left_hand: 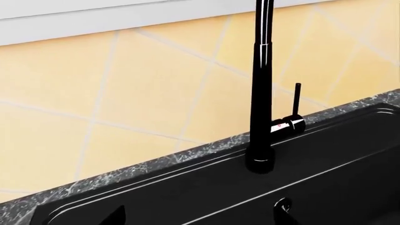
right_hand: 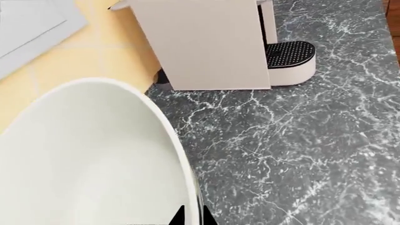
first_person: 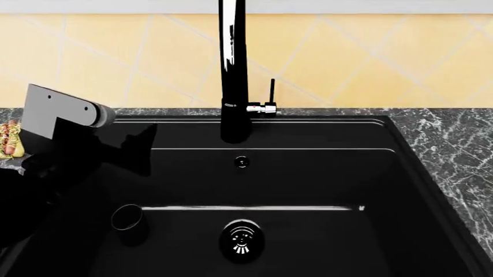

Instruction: Pick the cup and bowl from the sink and place them on the counter for drying.

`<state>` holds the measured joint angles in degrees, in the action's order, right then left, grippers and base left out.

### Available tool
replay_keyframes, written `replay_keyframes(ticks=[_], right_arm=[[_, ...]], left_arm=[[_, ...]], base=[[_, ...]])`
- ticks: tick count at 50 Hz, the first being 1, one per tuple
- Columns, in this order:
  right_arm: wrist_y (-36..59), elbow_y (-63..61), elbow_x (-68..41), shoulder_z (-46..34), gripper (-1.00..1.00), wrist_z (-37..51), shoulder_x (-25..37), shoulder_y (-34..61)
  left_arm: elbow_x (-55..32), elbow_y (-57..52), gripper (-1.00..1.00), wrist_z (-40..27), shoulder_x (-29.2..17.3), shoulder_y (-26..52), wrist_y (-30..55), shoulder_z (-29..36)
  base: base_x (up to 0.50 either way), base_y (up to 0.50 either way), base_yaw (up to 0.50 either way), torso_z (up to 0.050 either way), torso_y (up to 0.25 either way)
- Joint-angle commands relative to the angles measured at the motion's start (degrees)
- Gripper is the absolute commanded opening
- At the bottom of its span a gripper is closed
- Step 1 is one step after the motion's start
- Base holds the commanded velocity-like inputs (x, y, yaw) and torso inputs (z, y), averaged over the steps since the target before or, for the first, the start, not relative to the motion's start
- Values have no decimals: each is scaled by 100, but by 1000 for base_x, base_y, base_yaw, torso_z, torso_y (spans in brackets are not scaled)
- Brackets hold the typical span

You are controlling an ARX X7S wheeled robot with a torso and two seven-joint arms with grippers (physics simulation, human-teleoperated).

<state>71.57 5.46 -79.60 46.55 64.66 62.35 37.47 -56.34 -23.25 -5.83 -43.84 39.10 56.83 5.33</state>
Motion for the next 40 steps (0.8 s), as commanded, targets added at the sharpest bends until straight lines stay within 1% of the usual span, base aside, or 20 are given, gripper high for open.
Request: replay_keyframes(ticks=[1, 7, 8, 9, 10, 15, 19, 20, 27, 29, 30, 31, 36, 39, 40], right_arm=[[-710, -192, 842, 991, -100, -380, -512, -1375], [-886, -113, 969, 808, -100, -499, -647, -1368], [-917, -93, 996, 781, -100, -531, -688, -1385], [-934, -73, 1005, 778, -100, -547, -715, -1391], [-975, -61, 1039, 781, -100, -583, -752, -1417], [-1081, -4, 1149, 868, -100, -660, -862, -1548], [-1087, 108, 1196, 861, -100, -686, -880, -1597], [-1120, 138, 1230, 864, -100, -714, -935, -1635], [-1299, 267, 1392, 761, -100, -924, -1153, -1774], [-1348, 303, 1442, 739, -100, -972, -1172, -1801], [-1359, 291, 1487, 734, -100, -990, -1163, -1861], [-1372, 307, 1435, 805, -100, -1006, -1200, -1836], [-1307, 291, 1415, 1092, -100, -1165, -1312, -2207], [-1309, 347, 1394, 1104, -100, -1261, -1389, -2255], [-1332, 369, 1418, 1091, -100, -1311, -1421, -2293]], left_arm=[[-53, -46, 100, -15, -58, -61, 6, -44], [-77, -73, 100, -78, 1, -27, 39, -4], [-115, -82, 100, -15, -89, -70, 24, -74], [-124, -90, 100, -40, -75, -53, 40, -68], [-92, -101, 100, -160, 52, 49, 103, 41], [-69, -100, 100, -165, 49, 3, 66, 43], [-116, -88, 100, -81, -52, -51, 44, -30], [-67, -71, 100, -161, 60, 22, 68, 66], [-79, -85, 100, -152, 14, -26, 55, 46], [-31, -87, 100, -227, 110, -13, 59, 127], [-88, -121, 100, -200, 34, -78, 50, 42], [-122, -145, 100, -177, -20, -116, 47, -8], [-92, -121, 100, -232, 52, 11, 101, 95], [-109, -132, 100, -264, 73, 38, 127, 113], [-127, -132, 100, -218, 15, 6, 108, 68]], base=[[0, 0, 0, 0, 0], [0, 0, 0, 0, 2], [0, 0, 0, 0, 0], [0, 0, 0, 0, 0], [0, 0, 0, 0, 0], [0, 0, 0, 0, 0], [0, 0, 0, 0, 0], [0, 0, 0, 0, 0], [0, 0, 0, 0, 0], [0, 0, 0, 0, 0], [0, 0, 0, 0, 0], [0, 0, 0, 0, 0], [0, 0, 0, 0, 0], [0, 0, 0, 0, 0], [0, 0, 0, 0, 0]])
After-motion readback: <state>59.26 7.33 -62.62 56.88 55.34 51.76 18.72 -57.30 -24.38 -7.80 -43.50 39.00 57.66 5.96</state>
